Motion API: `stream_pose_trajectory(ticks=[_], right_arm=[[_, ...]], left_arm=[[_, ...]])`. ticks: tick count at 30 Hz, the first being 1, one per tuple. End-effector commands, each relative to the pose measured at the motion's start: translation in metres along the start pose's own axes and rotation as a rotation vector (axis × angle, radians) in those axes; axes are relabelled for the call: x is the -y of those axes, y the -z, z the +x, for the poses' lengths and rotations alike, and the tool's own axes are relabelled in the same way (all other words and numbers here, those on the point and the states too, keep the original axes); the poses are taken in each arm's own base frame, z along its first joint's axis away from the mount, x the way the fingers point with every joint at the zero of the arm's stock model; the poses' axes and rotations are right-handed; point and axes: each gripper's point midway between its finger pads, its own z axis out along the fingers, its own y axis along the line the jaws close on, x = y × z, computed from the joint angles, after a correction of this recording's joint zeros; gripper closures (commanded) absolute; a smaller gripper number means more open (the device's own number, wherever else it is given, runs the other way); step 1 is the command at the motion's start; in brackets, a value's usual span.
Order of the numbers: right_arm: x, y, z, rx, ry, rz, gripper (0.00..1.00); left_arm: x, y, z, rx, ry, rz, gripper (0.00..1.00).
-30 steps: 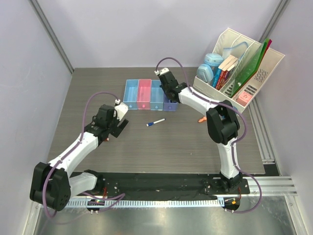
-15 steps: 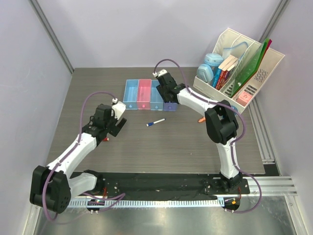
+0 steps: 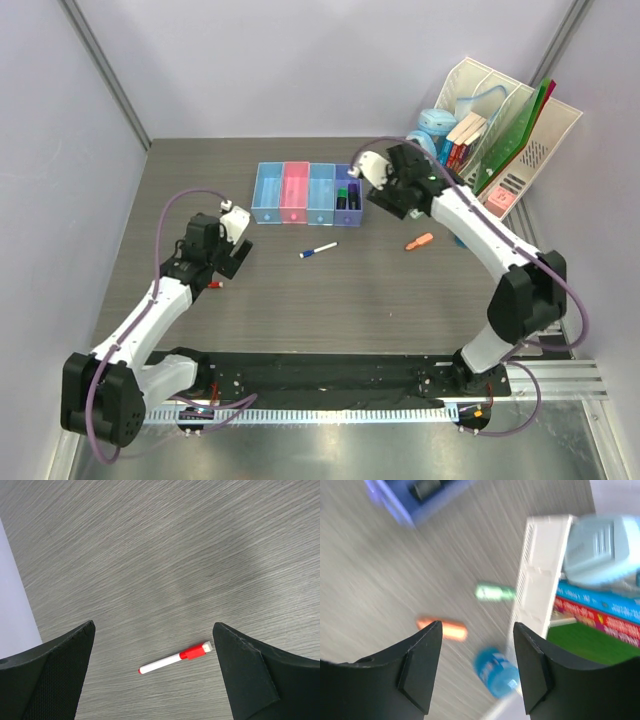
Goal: Sort the stationery into containers
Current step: Place the pen in the storage box, then pick up the pen from the center of the board.
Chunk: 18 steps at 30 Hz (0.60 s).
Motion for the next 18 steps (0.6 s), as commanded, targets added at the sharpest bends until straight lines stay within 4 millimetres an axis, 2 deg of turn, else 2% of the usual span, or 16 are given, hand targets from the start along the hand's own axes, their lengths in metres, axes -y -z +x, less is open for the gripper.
stream_pose_trajectory(ticks=[1, 2, 4, 5, 7, 9, 10, 12, 13, 14, 16, 18], right_arm=[[-0.017, 0.008, 0.073, -0.116, 0.246, -0.200, 0.36], [-0.017, 0.007, 0.080, -0.116, 0.293, -0.219, 0.36], [-0.017, 0.003, 0.101, -0.149, 0.294, -0.255, 0.36], [-0.017, 0.000, 0.105, -0.155, 0.296, -0.266, 0.36], [-0.005, -0.011, 0.116, -0.182, 0.275, -0.267, 0.37], [-0.001, -0.022, 0.106, -0.128, 0.156, -0.287, 0.37], [0.014, -0.022, 0.099, -0.099, 0.115, -0.275, 0.37], [0.019, -0.034, 0.094, -0.076, 0.054, -0.281, 0.37], [0.038, -0.041, 0.082, -0.052, -0.056, -0.191, 0.37], [0.039, -0.055, 0.082, -0.067, -0.113, -0.184, 0.37], [0.045, -0.063, 0.071, -0.070, -0.282, -0.168, 0.38], [0.038, -0.077, 0.071, -0.098, -0.393, -0.184, 0.39]], left_arm=[[0.003, 0.004, -0.002, 0.024, 0.020, 0.021, 0.00], [0.003, 0.004, -0.002, 0.023, 0.024, 0.023, 0.00], [0.004, 0.005, 0.001, 0.015, 0.026, 0.025, 0.00], [0.005, 0.005, 0.002, 0.013, 0.025, 0.024, 0.00], [0.004, 0.008, 0.003, 0.015, 0.025, 0.019, 0.00], [0.004, 0.010, 0.004, 0.017, 0.026, 0.015, 0.00], [0.004, 0.011, 0.005, 0.017, 0.023, 0.015, 0.00], [0.004, 0.010, 0.007, 0.014, 0.024, 0.015, 0.00], [0.003, 0.010, 0.008, 0.010, 0.024, 0.011, 0.00], [0.004, 0.009, 0.009, 0.005, 0.023, 0.011, 0.00], [0.004, 0.008, 0.011, 0.000, 0.022, 0.008, 0.00], [0.004, 0.007, 0.014, -0.003, 0.022, 0.003, 0.00]])
